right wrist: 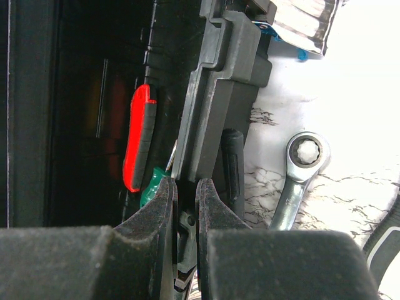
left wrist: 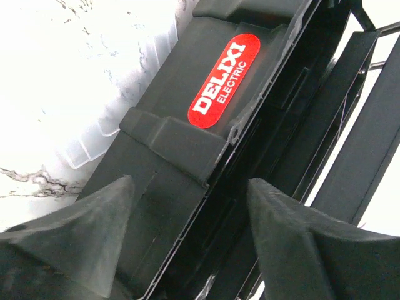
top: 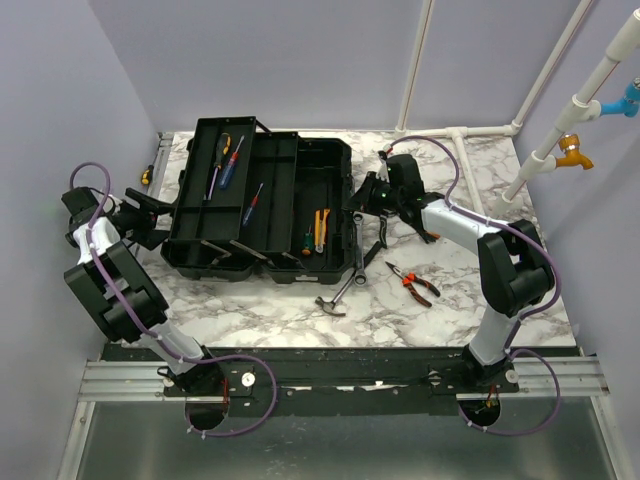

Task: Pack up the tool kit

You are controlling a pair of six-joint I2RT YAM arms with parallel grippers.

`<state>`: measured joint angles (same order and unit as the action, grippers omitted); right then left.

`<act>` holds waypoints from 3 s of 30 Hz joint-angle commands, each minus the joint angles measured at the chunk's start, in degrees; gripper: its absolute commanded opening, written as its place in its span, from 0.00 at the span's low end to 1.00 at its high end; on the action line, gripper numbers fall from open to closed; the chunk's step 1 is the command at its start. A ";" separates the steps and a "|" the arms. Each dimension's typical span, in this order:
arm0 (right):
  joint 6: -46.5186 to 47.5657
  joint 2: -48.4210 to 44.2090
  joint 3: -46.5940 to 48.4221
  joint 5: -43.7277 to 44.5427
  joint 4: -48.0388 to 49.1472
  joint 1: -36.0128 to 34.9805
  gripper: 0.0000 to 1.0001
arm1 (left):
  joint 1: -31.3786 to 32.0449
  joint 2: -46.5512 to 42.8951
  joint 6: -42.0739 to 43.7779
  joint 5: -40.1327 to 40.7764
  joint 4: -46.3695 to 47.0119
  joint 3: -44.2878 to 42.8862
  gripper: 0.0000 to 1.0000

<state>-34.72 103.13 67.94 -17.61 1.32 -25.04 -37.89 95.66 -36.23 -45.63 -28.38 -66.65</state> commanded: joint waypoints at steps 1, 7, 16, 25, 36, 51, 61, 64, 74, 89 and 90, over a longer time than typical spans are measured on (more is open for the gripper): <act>-0.30 -0.95 -1.49 -3.21 -0.67 0.25 0.01 | -1.19 1.03 -3.03 -3.95 4.26 2.25 0.66; -0.37 -0.23 -1.19 -4.46 0.05 0.25 0.01 | 0.89 3.21 1.94 -4.67 0.98 0.59 0.52; -0.81 1.45 -1.50 -8.01 1.40 0.30 0.01 | 3.24 2.77 7.34 -3.48 -2.11 -2.07 0.07; -1.01 2.31 -1.50 -9.52 1.83 0.26 0.01 | 6.30 -8.15 10.50 1.14 -2.34 -3.21 0.00; -1.19 2.86 -1.41 -10.33 2.10 0.27 0.01 | 7.75 -14.84 7.83 -0.02 0.57 -3.87 0.00; -1.32 3.74 -1.01 -10.52 2.08 0.26 0.01 | 15.57 -21.31 5.11 3.89 -3.90 -6.91 0.00; -1.43 3.92 -1.15 -10.52 2.28 0.25 0.01 | 5.18 -21.35 0.46 6.27 -0.55 -8.67 0.32; -1.32 3.92 -1.15 -10.35 2.28 0.25 0.01 | 4.83 -18.03 -0.86 8.65 0.44 -8.30 0.29; -1.16 3.96 -1.32 -10.21 2.19 0.25 0.01 | 4.39 -3.17 -6.21 2.92 9.71 -6.88 0.00; -1.67 5.06 -1.32 -11.38 2.98 0.27 0.01 | 2.61 7.50 -4.66 12.98 9.81 -4.43 0.00; -1.58 5.06 -1.32 -11.47 2.98 0.27 0.01 | 2.67 8.40 -4.73 12.47 10.09 -4.53 0.00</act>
<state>-36.25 105.14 67.37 -24.91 5.34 -23.49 -34.44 99.42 -40.12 -35.46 -19.42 -72.27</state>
